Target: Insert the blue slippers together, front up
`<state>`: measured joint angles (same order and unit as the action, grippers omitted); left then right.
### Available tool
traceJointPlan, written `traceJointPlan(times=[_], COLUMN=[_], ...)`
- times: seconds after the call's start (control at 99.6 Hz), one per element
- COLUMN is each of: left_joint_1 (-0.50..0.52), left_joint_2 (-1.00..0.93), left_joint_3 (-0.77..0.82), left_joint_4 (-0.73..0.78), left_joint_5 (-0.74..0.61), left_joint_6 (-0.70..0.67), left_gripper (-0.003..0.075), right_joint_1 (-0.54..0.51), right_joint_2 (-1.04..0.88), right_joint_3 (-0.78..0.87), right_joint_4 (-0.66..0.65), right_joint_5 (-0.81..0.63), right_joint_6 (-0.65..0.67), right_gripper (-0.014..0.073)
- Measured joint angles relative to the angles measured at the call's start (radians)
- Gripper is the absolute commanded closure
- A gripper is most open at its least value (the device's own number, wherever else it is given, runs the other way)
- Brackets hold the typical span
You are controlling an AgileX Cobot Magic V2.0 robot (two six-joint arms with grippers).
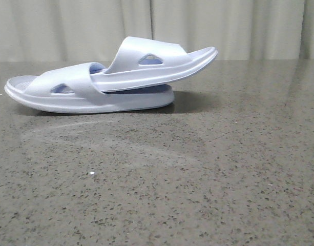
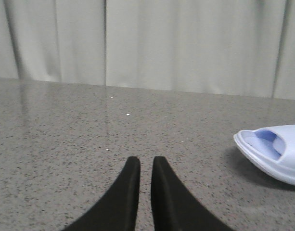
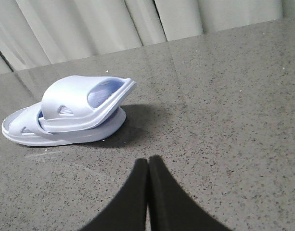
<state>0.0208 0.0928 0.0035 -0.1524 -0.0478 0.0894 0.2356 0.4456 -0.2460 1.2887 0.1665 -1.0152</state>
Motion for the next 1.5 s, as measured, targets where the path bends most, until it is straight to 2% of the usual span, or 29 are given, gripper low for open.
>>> traceJointPlan(times=[0.151, 0.361, 1.295, 1.396, 1.446, 1.496], left_joint_1=[0.062, 0.068, 0.068, 0.068, 0.068, 0.068], left_joint_2=[-0.083, -0.097, -0.097, -0.097, -0.097, -0.097], left_joint_3=[0.0, 0.0, 0.0, 0.0, 0.0, 0.0], left_joint_4=[0.014, 0.02, 0.022, 0.022, 0.022, 0.022], left_joint_5=[0.089, 0.21, 0.215, 0.215, 0.215, 0.215], left_joint_6=[-0.008, -0.008, -0.008, -0.008, -0.008, -0.008], left_gripper=[0.0705, 0.0705, 0.0705, 0.0705, 0.0705, 0.0705], right_joint_1=[0.0, 0.0, 0.0, 0.0, 0.0, -0.005], right_joint_2=[0.0, 0.0, 0.0, 0.0, 0.0, 0.0], right_joint_3=[0.002, 0.002, 0.002, 0.004, 0.004, 0.008], right_joint_4=[0.0, 0.0, 0.0, -0.086, -0.179, -0.339], right_joint_5=[0.0, 0.0, -0.002, -0.026, -0.051, -0.077], right_joint_6=[0.0, 0.0, -0.002, 0.002, 0.044, 0.15], right_gripper=[0.0672, 0.0672, 0.0672, 0.0672, 0.0672, 0.0672])
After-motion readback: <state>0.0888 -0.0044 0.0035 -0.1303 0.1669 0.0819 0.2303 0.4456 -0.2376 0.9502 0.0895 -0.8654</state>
